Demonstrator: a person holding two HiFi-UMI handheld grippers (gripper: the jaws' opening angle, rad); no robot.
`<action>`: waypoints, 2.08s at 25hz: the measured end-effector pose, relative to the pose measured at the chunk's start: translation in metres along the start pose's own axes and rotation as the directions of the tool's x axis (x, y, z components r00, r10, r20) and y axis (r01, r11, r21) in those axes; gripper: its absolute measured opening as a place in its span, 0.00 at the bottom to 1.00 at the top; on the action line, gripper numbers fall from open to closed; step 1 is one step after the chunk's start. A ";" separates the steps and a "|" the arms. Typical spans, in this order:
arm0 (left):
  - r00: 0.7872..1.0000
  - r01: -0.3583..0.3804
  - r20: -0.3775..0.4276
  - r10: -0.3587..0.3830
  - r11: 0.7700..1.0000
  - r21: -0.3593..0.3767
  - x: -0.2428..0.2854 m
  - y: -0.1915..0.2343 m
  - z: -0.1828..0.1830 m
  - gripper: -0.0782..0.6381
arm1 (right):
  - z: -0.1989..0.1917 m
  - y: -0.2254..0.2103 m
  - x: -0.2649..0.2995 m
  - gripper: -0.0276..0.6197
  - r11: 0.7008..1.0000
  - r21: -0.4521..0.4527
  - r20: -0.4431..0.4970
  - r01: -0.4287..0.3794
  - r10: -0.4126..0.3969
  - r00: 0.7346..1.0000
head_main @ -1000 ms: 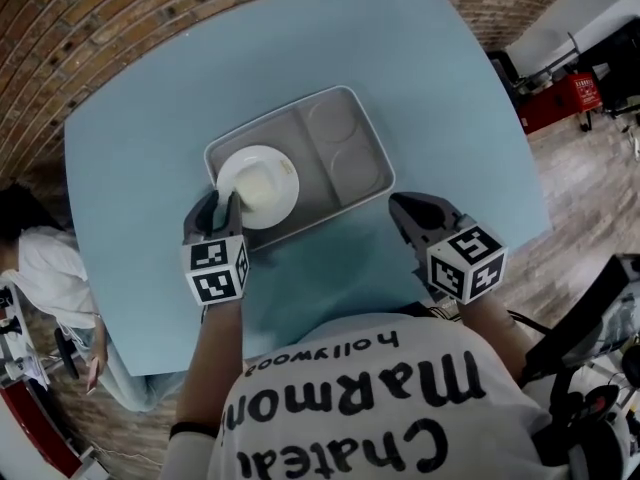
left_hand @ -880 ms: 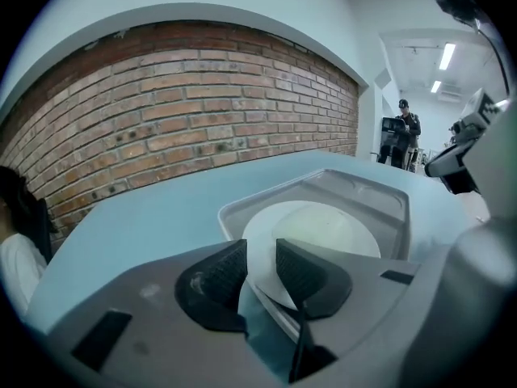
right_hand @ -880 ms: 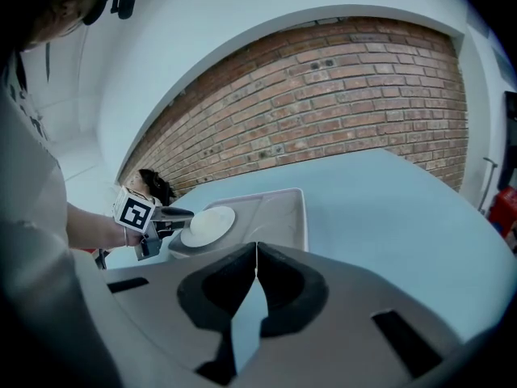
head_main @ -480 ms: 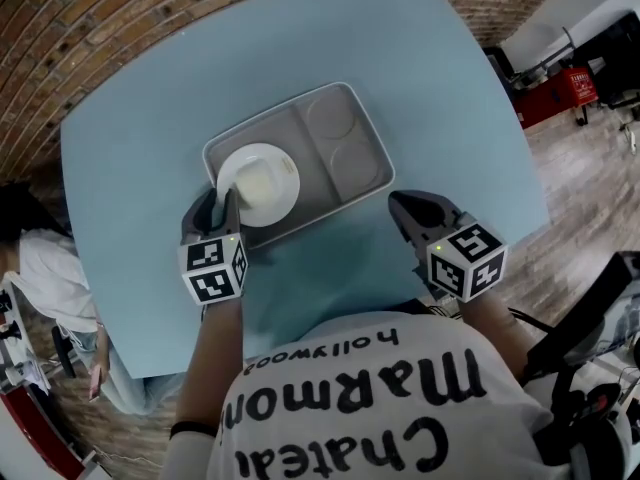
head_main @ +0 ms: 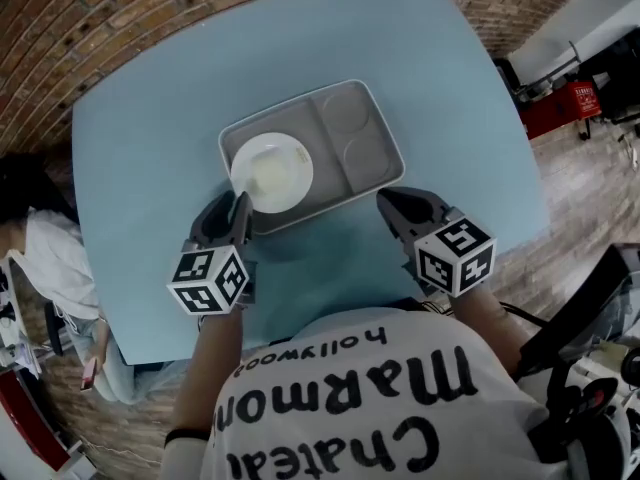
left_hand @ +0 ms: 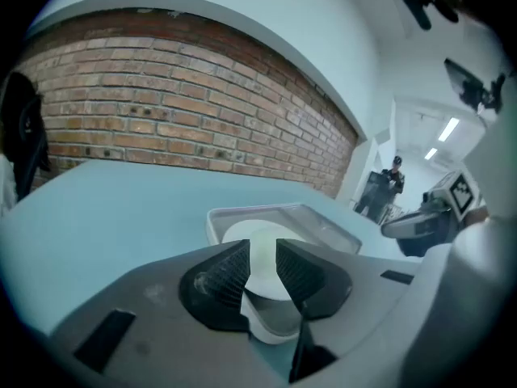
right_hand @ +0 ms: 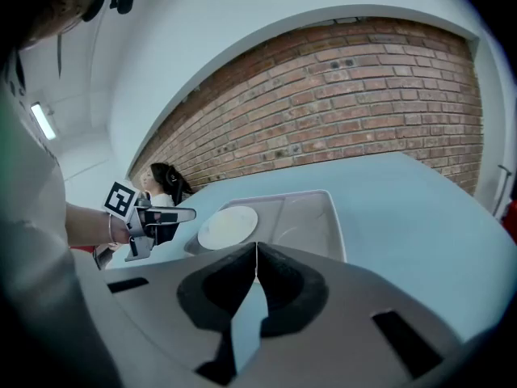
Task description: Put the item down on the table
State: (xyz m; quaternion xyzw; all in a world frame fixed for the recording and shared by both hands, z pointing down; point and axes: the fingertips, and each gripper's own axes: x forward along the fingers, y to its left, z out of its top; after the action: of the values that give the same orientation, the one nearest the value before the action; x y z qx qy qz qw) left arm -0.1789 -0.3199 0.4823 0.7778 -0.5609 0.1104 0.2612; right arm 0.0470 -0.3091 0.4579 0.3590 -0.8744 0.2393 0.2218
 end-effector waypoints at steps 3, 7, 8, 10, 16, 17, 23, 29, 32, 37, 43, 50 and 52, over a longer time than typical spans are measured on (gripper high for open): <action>0.994 0.102 0.049 -0.100 0.994 -0.037 -0.024 -0.027 0.002 0.25 | 0.003 0.012 0.003 0.06 1.000 -0.019 -0.001 -0.017 0.017 1.000; 0.973 0.224 0.082 -0.218 0.972 -0.069 -0.061 -0.054 -0.003 0.24 | 0.010 0.026 0.004 0.06 0.998 -0.048 0.016 -0.028 0.029 0.999; 0.965 0.254 0.091 -0.247 0.964 -0.077 -0.070 -0.059 -0.004 0.24 | 0.011 0.028 0.003 0.06 0.998 -0.053 0.021 -0.028 0.029 0.999; 0.949 0.306 0.114 -0.295 0.947 -0.094 -0.085 -0.066 -0.007 0.21 | 0.013 0.031 -0.001 0.06 0.998 -0.060 0.030 -0.030 0.032 0.999; 0.931 0.348 0.149 -0.332 0.932 -0.099 -0.123 -0.076 -0.009 0.15 | 0.019 0.046 -0.014 0.06 0.993 -0.111 0.045 -0.032 0.037 0.998; 0.935 0.336 0.148 -0.321 0.938 -0.089 -0.127 -0.076 -0.009 0.15 | 0.022 0.048 -0.017 0.06 0.991 -0.131 0.051 -0.030 0.037 0.998; 0.945 0.286 0.188 -0.269 0.956 -0.067 -0.138 -0.064 0.006 0.15 | 0.044 0.051 -0.030 0.06 0.977 -0.211 0.099 0.008 0.013 0.995; 0.934 0.283 0.241 -0.264 0.958 -0.047 -0.143 -0.058 0.024 0.15 | 0.047 0.057 -0.031 0.06 0.978 -0.210 0.116 0.008 0.017 0.993; 0.933 0.281 0.246 -0.262 0.958 -0.047 -0.147 -0.057 0.025 0.15 | 0.045 0.061 -0.033 0.06 0.976 -0.217 0.109 0.005 0.019 0.994; 0.934 0.278 0.250 -0.254 0.958 -0.069 -0.150 -0.056 0.019 0.15 | 0.041 0.064 -0.034 0.06 0.969 -0.245 0.093 0.011 0.013 0.996; 0.933 0.285 0.250 -0.258 0.955 -0.078 -0.153 -0.060 0.013 0.15 | 0.038 0.063 -0.037 0.06 0.966 -0.258 0.084 0.023 -0.002 0.996; 0.933 0.293 0.245 -0.265 0.952 -0.088 -0.150 -0.062 0.011 0.15 | 0.031 0.059 -0.041 0.06 0.967 -0.254 0.067 0.032 -0.016 0.998; 0.931 0.298 0.247 -0.269 0.951 -0.087 -0.149 -0.063 0.011 0.15 | 0.029 0.058 -0.042 0.06 0.967 -0.250 0.063 0.036 -0.021 0.998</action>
State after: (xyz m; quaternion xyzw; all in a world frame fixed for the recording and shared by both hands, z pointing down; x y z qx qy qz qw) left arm -0.1731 -0.1890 0.3861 0.8405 -0.4751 -0.0551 0.2545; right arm 0.0254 -0.2677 0.3969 0.3477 -0.8987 0.1124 0.2425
